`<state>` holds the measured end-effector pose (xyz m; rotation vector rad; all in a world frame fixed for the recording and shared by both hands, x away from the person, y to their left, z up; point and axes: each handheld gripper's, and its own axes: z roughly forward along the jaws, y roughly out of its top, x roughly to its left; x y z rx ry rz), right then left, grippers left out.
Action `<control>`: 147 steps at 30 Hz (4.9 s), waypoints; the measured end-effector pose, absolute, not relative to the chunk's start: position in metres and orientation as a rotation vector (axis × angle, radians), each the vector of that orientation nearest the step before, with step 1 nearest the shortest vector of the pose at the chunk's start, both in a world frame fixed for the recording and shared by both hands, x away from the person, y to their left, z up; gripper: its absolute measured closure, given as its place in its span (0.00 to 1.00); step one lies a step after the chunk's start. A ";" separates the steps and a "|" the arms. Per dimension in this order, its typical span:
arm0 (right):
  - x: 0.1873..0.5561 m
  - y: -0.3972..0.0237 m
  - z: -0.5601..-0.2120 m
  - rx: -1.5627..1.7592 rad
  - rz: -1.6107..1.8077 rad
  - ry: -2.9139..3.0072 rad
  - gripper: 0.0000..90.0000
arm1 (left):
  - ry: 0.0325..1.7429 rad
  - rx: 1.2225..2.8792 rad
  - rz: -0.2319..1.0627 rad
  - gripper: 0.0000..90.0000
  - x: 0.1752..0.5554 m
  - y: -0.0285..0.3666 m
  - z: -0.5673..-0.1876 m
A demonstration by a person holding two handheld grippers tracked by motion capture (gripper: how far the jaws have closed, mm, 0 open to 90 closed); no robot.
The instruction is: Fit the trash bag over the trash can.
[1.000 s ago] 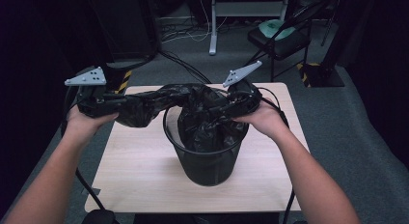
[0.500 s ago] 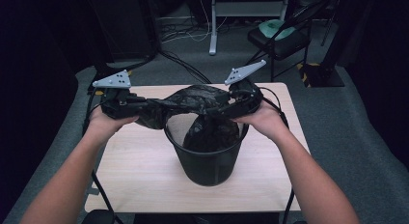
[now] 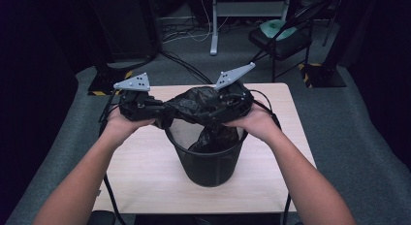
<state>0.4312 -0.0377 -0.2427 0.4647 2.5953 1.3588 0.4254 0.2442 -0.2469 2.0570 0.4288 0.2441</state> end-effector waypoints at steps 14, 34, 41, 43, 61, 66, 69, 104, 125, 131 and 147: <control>0.430 -0.026 -0.243 0.420 1.333 2.639 0.50 | 0.388 2.055 0.198 0.98 0.427 0.224 -0.249; 0.418 -0.039 -0.253 0.359 1.193 2.677 0.99 | 0.393 2.005 0.174 0.57 0.416 0.250 -0.238; 0.416 -0.050 -0.257 0.395 1.193 2.665 0.99 | 0.457 1.949 0.219 0.51 0.417 0.274 -0.233; 0.415 -0.052 -0.258 0.396 1.192 2.663 0.99 | 0.472 1.938 0.223 0.50 0.418 0.278 -0.233; 0.407 -0.062 -0.266 0.390 1.222 2.675 0.88 | 0.647 1.948 0.215 0.49 0.441 0.291 -0.274; 0.406 -0.067 -0.260 0.415 1.281 2.652 0.70 | 0.614 1.951 0.216 0.49 0.436 0.285 -0.273; 0.406 -0.069 -0.253 0.434 1.322 2.638 0.63 | 0.602 1.949 0.210 0.49 0.434 0.283 -0.269; 0.388 -0.016 -0.243 0.242 1.287 2.607 0.99 | 0.490 1.953 0.233 0.60 0.388 0.306 -0.248; 0.405 -0.017 -0.252 0.312 1.322 2.599 0.99 | 0.368 1.981 0.190 0.61 0.384 0.281 -0.251; 0.407 -0.020 -0.249 0.333 1.337 2.581 0.99 | 0.358 1.984 0.194 0.60 0.383 0.280 -0.252; 0.407 -0.015 -0.250 0.326 1.344 2.592 0.99 | 0.318 1.998 0.185 0.59 0.380 0.274 -0.253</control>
